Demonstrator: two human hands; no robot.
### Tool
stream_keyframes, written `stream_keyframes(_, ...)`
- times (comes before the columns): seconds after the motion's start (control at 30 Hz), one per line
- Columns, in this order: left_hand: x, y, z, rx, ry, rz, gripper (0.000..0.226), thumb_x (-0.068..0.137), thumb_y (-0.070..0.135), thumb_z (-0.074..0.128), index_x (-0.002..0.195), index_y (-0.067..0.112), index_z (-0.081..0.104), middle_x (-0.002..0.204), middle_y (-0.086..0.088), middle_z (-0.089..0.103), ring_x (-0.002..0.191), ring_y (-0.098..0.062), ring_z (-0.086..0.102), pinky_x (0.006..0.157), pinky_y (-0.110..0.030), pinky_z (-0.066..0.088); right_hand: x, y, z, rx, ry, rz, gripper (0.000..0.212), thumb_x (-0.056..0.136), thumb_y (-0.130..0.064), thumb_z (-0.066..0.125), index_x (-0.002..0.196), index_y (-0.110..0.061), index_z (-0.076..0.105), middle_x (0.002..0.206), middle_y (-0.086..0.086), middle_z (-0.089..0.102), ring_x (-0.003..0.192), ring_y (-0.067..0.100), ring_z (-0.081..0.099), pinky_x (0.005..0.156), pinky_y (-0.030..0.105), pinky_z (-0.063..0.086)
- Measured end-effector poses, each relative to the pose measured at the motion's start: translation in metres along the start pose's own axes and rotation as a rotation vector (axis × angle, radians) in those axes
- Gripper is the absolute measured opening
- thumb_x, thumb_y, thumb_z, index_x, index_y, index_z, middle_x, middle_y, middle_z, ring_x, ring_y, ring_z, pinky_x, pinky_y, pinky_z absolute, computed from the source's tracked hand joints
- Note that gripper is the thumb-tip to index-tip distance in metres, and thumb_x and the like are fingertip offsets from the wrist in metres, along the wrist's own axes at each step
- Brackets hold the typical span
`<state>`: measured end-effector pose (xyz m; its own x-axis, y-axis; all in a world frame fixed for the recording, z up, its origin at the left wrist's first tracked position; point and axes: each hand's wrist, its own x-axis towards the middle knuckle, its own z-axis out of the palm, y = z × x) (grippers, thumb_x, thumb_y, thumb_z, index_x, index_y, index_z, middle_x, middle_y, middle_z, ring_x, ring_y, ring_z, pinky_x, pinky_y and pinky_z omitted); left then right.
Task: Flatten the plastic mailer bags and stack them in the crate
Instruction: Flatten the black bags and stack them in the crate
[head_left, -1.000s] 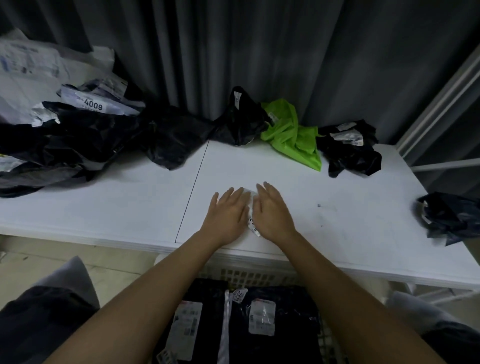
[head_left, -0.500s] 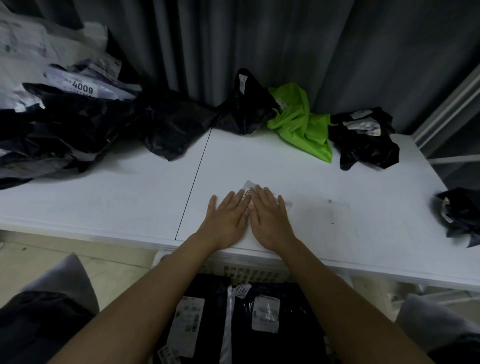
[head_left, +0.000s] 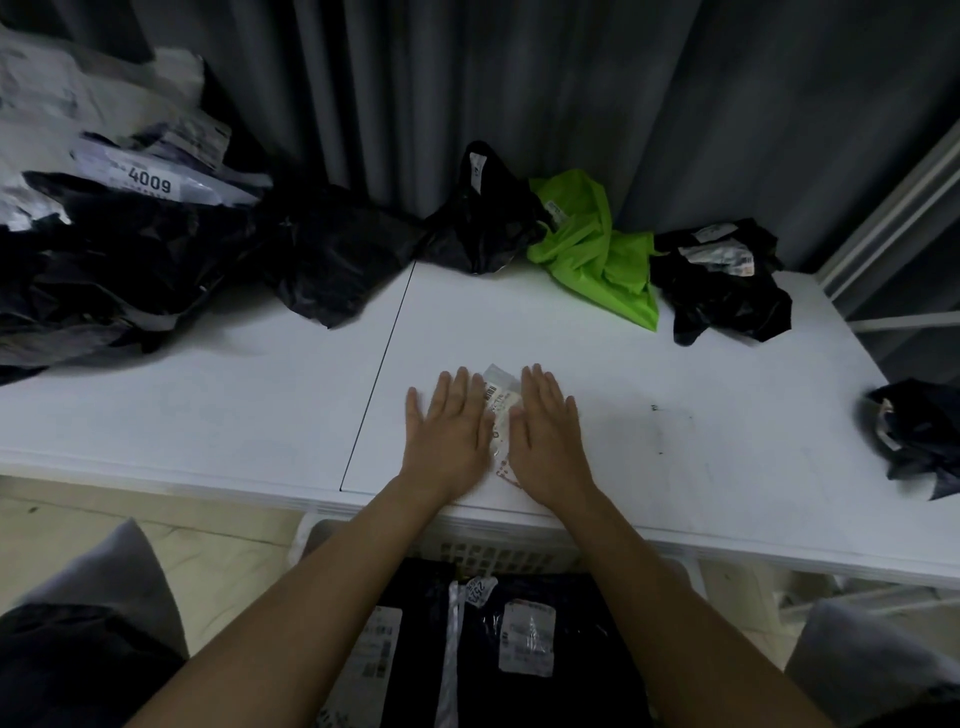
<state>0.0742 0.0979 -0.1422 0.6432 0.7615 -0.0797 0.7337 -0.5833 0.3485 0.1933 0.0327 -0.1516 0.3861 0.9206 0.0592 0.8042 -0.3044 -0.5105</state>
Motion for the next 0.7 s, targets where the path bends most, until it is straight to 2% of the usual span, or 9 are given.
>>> stream_keyframes(0.07, 0.007, 0.014, -0.004, -0.031, 0.025, 0.058, 0.055, 0.104, 0.036, 0.015, 0.154, 0.016, 0.003, 0.161, -0.002, -0.003, 0.147, -0.016, -0.01, 0.117, -0.044, -0.009, 0.003, 0.0, -0.006, 0.093, 0.106, 0.044, 0.058, 0.098, -0.029, 0.016, 0.152, -0.009, 0.011, 0.161, 0.004, 0.006, 0.148, 0.014, -0.001, 0.118, 0.031, -0.008)
stream_keyframes(0.13, 0.018, 0.026, -0.004, -0.028, 0.009, 0.113, 0.055, 0.104, 0.036, 0.015, 0.153, 0.015, 0.005, 0.161, -0.003, -0.001, 0.148, -0.017, -0.008, 0.118, -0.042, -0.006, 0.005, 0.003, -0.012, 0.136, 0.143, 0.065, 0.06, 0.095, -0.029, 0.018, 0.152, -0.008, 0.013, 0.16, 0.005, 0.009, 0.148, 0.014, 0.0, 0.118, 0.031, -0.007)
stream_keyframes(0.23, 0.03, 0.03, 0.001, 0.033, -0.056, 0.177, 0.054, 0.104, 0.036, 0.015, 0.153, 0.013, 0.008, 0.161, -0.004, 0.001, 0.148, -0.018, -0.006, 0.118, -0.042, -0.005, 0.006, 0.013, -0.017, 0.064, 0.076, 0.061, 0.052, 0.102, -0.016, 0.026, 0.152, -0.008, 0.013, 0.161, 0.007, 0.009, 0.148, 0.016, -0.001, 0.118, 0.032, -0.008)
stream_keyframes(0.3, 0.035, 0.031, 0.007, 0.086, -0.064, 0.211, 0.054, 0.104, 0.035, 0.015, 0.153, 0.013, 0.01, 0.161, -0.004, 0.003, 0.148, -0.017, -0.004, 0.118, -0.042, -0.005, 0.003, 0.023, -0.02, -0.016, 0.032, 0.031, 0.051, 0.103, -0.016, 0.027, 0.152, -0.009, 0.014, 0.161, 0.006, 0.007, 0.148, 0.017, -0.003, 0.117, 0.033, -0.009)
stream_keyframes(0.43, 0.035, 0.03, 0.02, 0.151, -0.051, 0.203, 0.054, 0.104, 0.035, 0.015, 0.153, 0.013, 0.007, 0.161, -0.003, 0.004, 0.148, -0.016, -0.002, 0.119, -0.041, -0.004, -0.003, 0.042, -0.028, -0.069, 0.03, 0.028, 0.05, 0.104, -0.022, 0.022, 0.152, -0.01, 0.018, 0.161, 0.007, 0.009, 0.148, 0.018, -0.002, 0.118, 0.034, -0.008)
stream_keyframes(0.53, 0.034, 0.031, 0.028, 0.154, -0.038, 0.179, 0.056, 0.103, 0.039, 0.013, 0.153, 0.015, 0.005, 0.161, -0.002, 0.001, 0.148, -0.016, -0.004, 0.119, -0.041, -0.006, -0.009, 0.052, -0.032, -0.072, 0.032, 0.027, 0.057, 0.098, -0.031, 0.014, 0.151, -0.01, 0.021, 0.16, 0.008, 0.011, 0.148, 0.02, 0.0, 0.118, 0.036, -0.006)
stream_keyframes(0.7, 0.032, 0.031, 0.037, 0.189, -0.011, 0.162, 0.072, 0.088, 0.054, -0.004, 0.153, 0.022, -0.001, 0.161, 0.0, -0.005, 0.147, -0.015, -0.01, 0.117, -0.041, -0.011, -0.009, 0.057, -0.03, -0.005, 0.055, 0.06, 0.048, 0.104, -0.021, 0.025, 0.151, -0.011, 0.019, 0.161, 0.007, 0.007, 0.148, 0.018, -0.003, 0.116, 0.031, -0.01)
